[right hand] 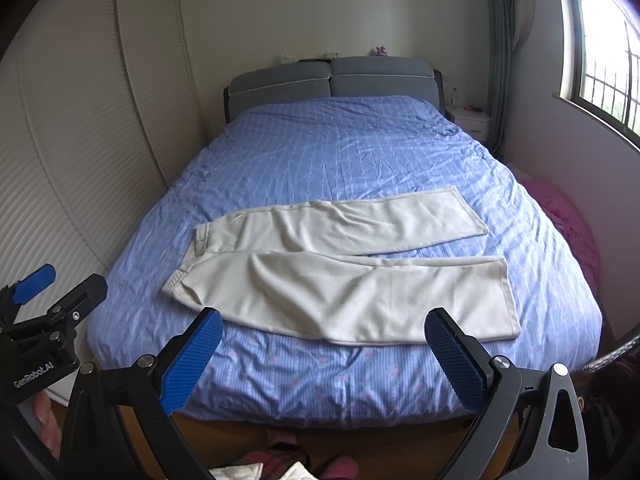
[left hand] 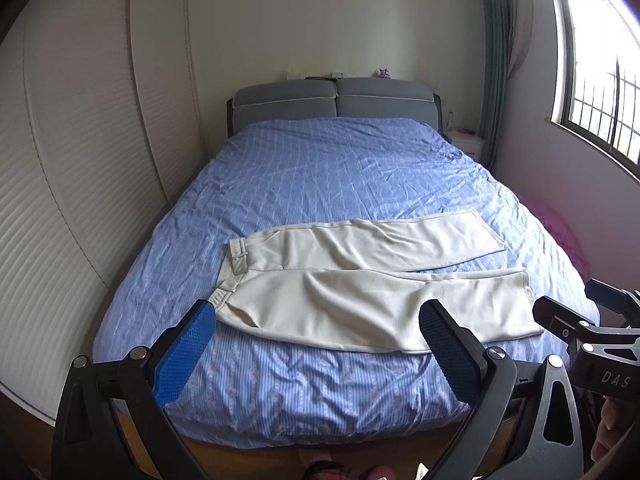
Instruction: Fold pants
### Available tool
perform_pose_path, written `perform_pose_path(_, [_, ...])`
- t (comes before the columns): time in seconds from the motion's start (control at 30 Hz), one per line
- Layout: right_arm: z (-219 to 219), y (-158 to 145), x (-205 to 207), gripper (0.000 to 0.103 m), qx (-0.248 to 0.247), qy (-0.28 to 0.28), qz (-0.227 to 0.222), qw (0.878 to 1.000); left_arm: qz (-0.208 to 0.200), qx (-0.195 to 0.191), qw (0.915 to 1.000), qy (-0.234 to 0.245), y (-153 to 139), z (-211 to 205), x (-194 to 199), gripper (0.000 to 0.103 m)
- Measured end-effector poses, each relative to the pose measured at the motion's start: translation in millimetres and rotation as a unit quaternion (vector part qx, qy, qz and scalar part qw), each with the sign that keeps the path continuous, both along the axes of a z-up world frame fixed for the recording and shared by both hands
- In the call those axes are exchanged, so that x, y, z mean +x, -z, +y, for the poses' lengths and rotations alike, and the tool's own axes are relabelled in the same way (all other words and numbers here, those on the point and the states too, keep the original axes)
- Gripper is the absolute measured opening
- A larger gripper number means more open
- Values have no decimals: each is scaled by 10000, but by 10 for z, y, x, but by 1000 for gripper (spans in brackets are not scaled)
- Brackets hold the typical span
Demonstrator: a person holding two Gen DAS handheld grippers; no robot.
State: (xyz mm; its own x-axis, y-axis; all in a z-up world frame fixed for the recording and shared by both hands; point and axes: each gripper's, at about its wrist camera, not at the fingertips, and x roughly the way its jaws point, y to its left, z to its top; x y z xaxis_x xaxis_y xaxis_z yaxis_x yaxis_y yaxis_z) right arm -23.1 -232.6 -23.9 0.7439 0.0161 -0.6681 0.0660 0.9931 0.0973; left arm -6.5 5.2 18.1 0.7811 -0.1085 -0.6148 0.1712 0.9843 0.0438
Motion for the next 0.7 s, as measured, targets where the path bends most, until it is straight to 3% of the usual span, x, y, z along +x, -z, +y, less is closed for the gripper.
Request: perform_pose_path(0.7, [-50,-67,-6,102,46,4,-54,10000,-152,-11,9999,-72,-58,-45,-66,103])
